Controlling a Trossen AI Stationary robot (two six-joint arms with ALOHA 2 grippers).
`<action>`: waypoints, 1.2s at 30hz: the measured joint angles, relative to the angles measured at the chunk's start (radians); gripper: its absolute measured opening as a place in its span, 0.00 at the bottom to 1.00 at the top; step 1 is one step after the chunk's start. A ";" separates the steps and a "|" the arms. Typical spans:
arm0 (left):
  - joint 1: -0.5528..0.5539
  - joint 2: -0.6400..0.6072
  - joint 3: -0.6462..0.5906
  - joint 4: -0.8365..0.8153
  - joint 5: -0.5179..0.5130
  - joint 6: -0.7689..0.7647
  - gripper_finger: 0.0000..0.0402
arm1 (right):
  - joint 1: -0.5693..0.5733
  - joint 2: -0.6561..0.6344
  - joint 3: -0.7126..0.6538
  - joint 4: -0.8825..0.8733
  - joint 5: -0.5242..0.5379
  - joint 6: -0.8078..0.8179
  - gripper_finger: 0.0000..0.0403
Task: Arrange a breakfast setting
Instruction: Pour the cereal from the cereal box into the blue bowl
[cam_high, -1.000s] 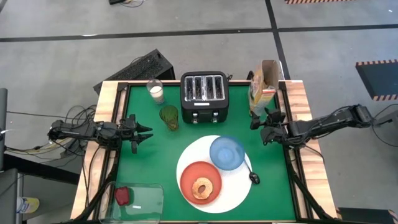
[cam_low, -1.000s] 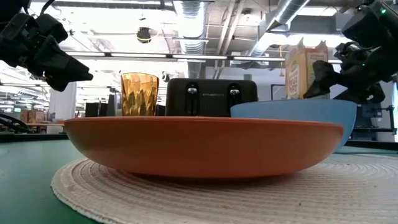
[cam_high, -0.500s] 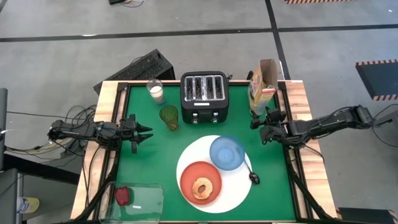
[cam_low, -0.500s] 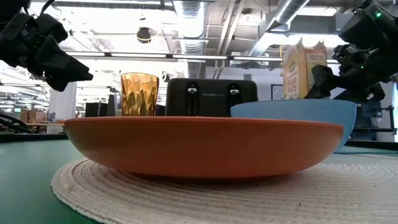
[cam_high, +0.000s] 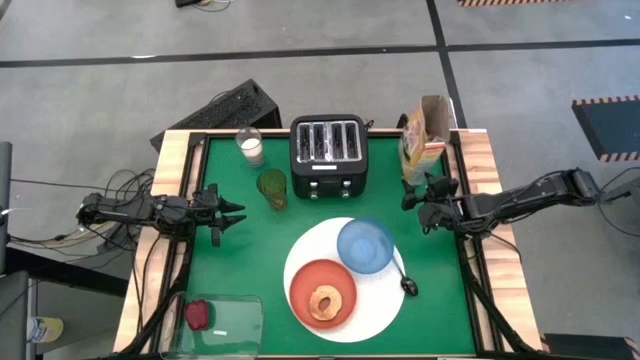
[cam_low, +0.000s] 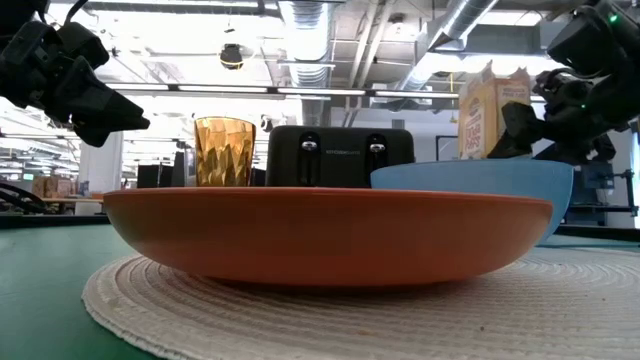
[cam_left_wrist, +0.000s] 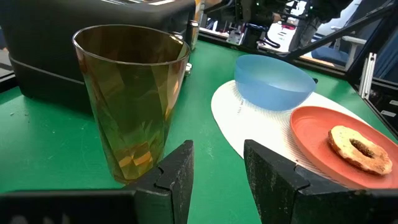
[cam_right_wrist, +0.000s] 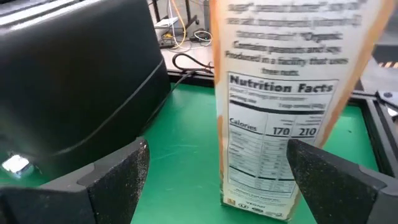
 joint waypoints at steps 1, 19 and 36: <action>0.000 0.000 0.000 0.000 0.000 0.000 0.32 | -0.002 0.000 0.000 0.000 -0.001 -0.022 0.99; 0.000 0.000 0.000 0.000 0.000 0.000 0.32 | -0.020 -0.003 0.000 -0.023 -0.001 0.024 0.99; 0.000 0.000 0.000 0.000 0.000 0.000 0.32 | -0.016 -0.001 0.000 -0.245 0.109 0.276 0.99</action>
